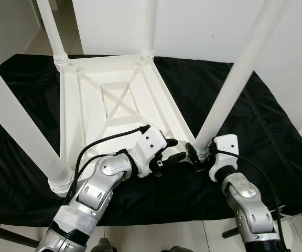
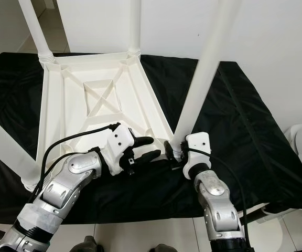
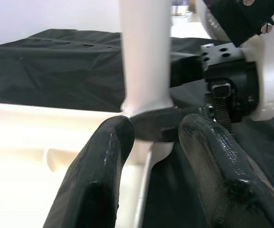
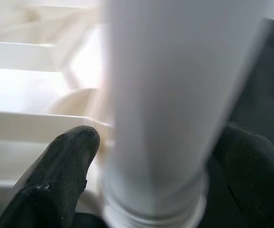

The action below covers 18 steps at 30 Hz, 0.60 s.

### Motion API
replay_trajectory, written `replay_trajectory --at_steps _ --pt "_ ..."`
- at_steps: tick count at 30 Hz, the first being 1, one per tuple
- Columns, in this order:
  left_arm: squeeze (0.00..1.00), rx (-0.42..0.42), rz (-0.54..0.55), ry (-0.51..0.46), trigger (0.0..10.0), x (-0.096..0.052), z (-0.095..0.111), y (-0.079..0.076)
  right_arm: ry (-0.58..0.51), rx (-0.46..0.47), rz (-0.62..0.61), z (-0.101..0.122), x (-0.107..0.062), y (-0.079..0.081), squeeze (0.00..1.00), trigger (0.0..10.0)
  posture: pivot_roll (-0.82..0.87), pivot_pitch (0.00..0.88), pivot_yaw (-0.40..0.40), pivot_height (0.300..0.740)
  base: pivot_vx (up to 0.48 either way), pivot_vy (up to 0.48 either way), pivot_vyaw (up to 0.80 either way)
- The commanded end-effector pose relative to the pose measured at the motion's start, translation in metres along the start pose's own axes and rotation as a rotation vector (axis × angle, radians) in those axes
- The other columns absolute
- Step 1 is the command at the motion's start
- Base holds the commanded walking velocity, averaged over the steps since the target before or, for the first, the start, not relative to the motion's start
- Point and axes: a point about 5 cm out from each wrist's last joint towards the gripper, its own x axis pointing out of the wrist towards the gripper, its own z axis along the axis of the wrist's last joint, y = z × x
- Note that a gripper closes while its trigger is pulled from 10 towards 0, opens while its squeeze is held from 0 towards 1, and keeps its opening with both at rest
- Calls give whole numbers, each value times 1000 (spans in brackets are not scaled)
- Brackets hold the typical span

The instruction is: Building children table

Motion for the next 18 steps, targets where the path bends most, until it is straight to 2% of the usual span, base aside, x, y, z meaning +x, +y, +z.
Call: replay_trajectory --at_steps 1,4,5,8,13,14,16,17,18 --pt "0 0 4 3 10000 1 -1 1 -12 2 16 1 0 -2 0 10000 -11 0 -40 740 0 0 0" --pt "0 5 3 -2 10000 2 1 3 -18 -37 129 4 8 -10 0 10000 -10 0 -28 740 0 0 0" --pt "0 5 3 -2 10000 2 1 3 -18 -37 129 4 8 -10 0 10000 -10 0 -28 740 0 0 0" --pt "0 8 4 -5 10000 2 2 3 -19 -59 232 5 17 -10 0 10000 -1 0 -26 740 0 0 0" --pt "0 9 6 -8 10000 3 3 4 -4 -67 285 3 25 -10 0 10000 4 0 -26 740 0 0 0" --pt "0 10 7 -9 10000 3 4 4 6 -66 303 2 28 -11 0 3451 7 0 -26 740 0 0 0" --pt "0 12 8 -10 10000 3 4 4 10 -64 323 1 29 -12 0 3451 8 0 -27 740 0 0 0" --pt "0 13 8 -11 10000 4 4 4 21 -67 340 -1 29 -13 0 0 10 0 -27 740 0 0 0" --pt "0 13 8 -11 10000 4 4 4 21 -67 340 -1 29 -13 0 0 10 0 -27 740 0 0 0"
